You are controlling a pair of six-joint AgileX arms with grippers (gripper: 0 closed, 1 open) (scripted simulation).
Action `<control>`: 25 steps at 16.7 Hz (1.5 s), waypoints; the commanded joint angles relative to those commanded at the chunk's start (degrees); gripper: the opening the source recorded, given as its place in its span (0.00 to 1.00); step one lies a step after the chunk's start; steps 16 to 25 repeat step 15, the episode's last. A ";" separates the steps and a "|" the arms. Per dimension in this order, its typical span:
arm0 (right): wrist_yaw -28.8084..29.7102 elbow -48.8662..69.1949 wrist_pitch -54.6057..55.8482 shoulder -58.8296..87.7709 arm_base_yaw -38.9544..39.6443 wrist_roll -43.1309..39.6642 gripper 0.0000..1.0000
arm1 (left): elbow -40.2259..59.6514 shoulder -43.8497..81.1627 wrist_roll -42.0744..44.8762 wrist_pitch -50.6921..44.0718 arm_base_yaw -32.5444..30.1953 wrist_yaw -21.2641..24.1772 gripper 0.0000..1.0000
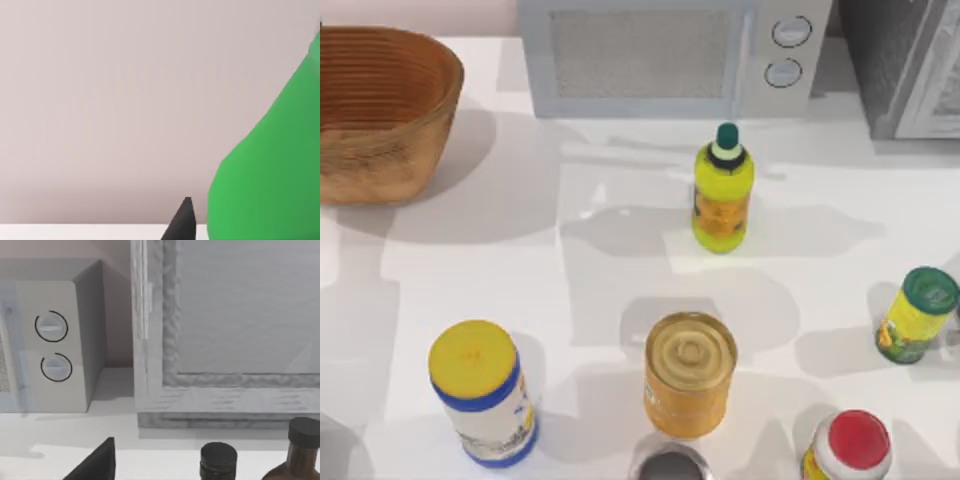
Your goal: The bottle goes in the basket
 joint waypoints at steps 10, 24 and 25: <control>0.00 0.00 0.00 0.00 0.00 0.00 1.00 | 0.00 0.00 0.00 0.00 0.00 0.00 1.00; 0.00 0.00 0.00 0.00 0.00 0.00 1.00 | 0.00 0.00 0.00 0.00 0.00 0.00 1.00; 0.00 0.00 0.00 0.00 0.00 0.00 1.00 | 0.00 0.00 0.00 0.00 0.00 0.00 1.00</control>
